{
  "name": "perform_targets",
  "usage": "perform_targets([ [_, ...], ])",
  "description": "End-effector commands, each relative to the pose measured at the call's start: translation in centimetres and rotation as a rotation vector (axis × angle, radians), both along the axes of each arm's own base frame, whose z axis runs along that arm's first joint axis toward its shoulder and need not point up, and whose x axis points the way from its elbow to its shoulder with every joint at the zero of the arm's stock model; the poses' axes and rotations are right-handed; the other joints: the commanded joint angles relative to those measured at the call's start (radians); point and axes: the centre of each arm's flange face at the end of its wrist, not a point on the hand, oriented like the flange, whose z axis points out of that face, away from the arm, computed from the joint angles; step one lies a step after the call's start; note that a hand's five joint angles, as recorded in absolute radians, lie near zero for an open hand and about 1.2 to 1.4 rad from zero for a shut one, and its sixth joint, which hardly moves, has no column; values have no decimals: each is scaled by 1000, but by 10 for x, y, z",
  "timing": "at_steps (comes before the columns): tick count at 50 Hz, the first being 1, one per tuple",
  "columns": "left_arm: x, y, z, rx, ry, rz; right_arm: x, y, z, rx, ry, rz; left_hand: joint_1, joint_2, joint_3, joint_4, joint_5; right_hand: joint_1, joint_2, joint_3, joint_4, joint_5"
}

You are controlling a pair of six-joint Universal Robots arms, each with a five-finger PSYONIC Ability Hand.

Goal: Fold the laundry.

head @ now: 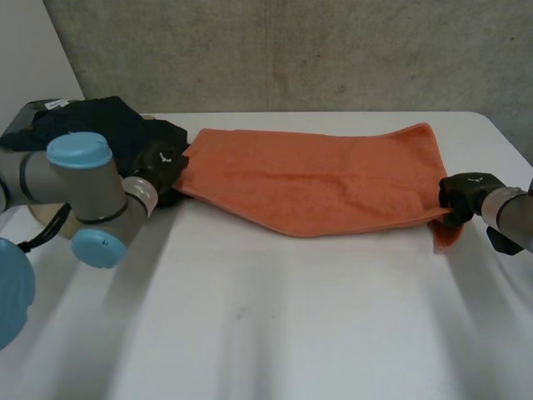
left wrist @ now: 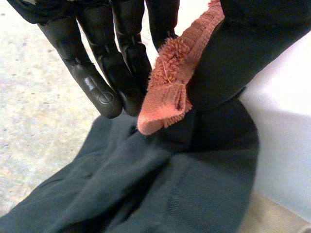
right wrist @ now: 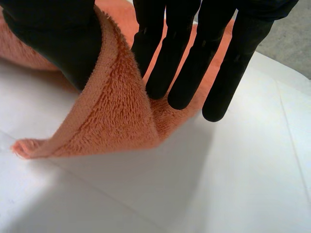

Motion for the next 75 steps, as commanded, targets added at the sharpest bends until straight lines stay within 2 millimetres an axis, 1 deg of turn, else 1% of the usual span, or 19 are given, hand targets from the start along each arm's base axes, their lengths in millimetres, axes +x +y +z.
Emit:
perform_targets([
  [1,7,7,29,13,118,33,-8,1,4,-14,138,4,251,202,210,202,217,-145,-181,-190,-198,-173],
  [4,11,9,36,25,147,50,-14,0,5,-19,190,-2,251,202,210,202,217,-145,-182,-191,-199,-173],
  [7,19,12,43,59,162,81,-21,2,9,-11,230,-4,251,202,210,202,217,256,220,211,203,228],
  [13,30,27,53,145,169,121,-29,7,20,-11,238,3,251,202,210,202,217,258,221,212,204,230],
  [17,38,49,67,215,171,130,-32,18,43,-20,298,57,251,202,210,202,217,258,221,212,204,230],
  [21,48,81,84,293,153,140,-42,37,65,1,417,123,251,202,210,202,217,258,221,212,204,230],
  [27,68,153,109,451,72,146,-69,82,99,145,642,267,251,202,210,202,217,258,221,212,204,230],
  [30,72,177,115,485,30,117,-77,97,109,195,695,322,251,202,210,202,217,258,221,212,204,230],
  [33,70,183,120,474,26,89,-77,100,113,183,693,330,251,202,210,202,217,258,221,212,204,230],
  [37,62,170,119,420,42,55,-72,97,105,186,643,348,251,202,210,202,217,258,221,212,204,230],
  [41,50,137,104,385,51,63,-64,87,78,246,624,398,251,202,210,202,217,258,221,212,204,230],
  [44,36,110,95,362,56,85,-61,75,56,288,639,411,251,202,210,202,217,258,221,212,204,230],
  [48,17,75,110,261,115,104,-56,42,55,180,710,349,251,202,210,202,217,258,221,212,204,230],
  [52,2,42,159,69,267,108,-43,-4,88,-115,737,199,251,202,210,202,217,258,221,212,204,230],
  [55,-1,26,213,-123,433,103,-38,-33,139,-409,661,31,251,202,210,202,217,258,221,212,204,230],
  [59,3,22,290,-424,693,70,-32,-46,225,-852,421,-143,251,202,210,202,217,258,221,212,204,230],
  [63,7,26,321,-566,797,41,-30,-40,267,-1084,244,-161,251,202,210,202,217,258,221,212,204,230],
  [70,15,20,309,-544,779,89,-22,-34,268,-1097,215,-102,251,202,210,202,217,258,221,212,204,230],
  [75,26,9,267,-426,729,149,-17,-38,236,-983,213,-60,251,202,210,202,217,258,221,212,204,230],
])
